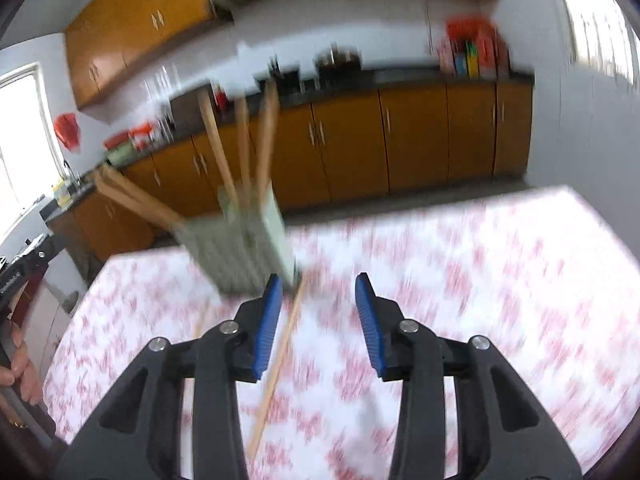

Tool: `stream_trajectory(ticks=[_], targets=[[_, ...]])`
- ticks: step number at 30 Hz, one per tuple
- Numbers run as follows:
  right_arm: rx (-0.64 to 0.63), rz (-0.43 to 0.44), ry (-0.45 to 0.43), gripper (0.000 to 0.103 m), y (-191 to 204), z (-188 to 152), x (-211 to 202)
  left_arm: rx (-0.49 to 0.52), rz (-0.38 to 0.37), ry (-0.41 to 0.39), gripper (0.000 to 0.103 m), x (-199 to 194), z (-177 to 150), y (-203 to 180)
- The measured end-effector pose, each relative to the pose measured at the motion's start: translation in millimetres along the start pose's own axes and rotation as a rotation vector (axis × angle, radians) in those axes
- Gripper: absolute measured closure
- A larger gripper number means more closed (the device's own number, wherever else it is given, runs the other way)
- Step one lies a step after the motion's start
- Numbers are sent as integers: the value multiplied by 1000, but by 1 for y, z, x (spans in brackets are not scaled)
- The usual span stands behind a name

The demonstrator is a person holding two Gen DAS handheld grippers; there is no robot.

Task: Organize utensils
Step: 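Grasp a last wooden chopstick with the right tool while the left tool grasps the remaining one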

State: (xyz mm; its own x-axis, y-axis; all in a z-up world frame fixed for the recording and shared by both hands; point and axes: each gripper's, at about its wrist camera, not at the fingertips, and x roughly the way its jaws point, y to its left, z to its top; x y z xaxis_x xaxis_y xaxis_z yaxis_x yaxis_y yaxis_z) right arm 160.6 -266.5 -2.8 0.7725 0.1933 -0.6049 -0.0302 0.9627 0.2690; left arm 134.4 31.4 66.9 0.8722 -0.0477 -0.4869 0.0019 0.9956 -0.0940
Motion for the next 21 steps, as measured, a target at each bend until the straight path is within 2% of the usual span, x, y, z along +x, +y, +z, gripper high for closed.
stream_trajectory(ticks=[3,8,11,14,16,17,21], targets=[[-3,31,123,65,15,-36,34,-3,33,68,66,14,-23,10],[-58,25,225,67,39,-75,67,-35,37,163,66,28,-51,23],[-74,-4,239,68,45,-85,78,-35,29,189,66,33,-62,23],[-113,-42,221,75,49,-88,81,-35,8,213,66,37,-73,18],[-123,-58,211,89,48,-88,81,-33,-2,224,66,38,-79,12],[-118,-63,208,93,46,-87,81,-32,-9,229,66,39,-82,10],[-84,-86,195,95,31,-82,81,-25,-40,256,66,42,-90,-1]])
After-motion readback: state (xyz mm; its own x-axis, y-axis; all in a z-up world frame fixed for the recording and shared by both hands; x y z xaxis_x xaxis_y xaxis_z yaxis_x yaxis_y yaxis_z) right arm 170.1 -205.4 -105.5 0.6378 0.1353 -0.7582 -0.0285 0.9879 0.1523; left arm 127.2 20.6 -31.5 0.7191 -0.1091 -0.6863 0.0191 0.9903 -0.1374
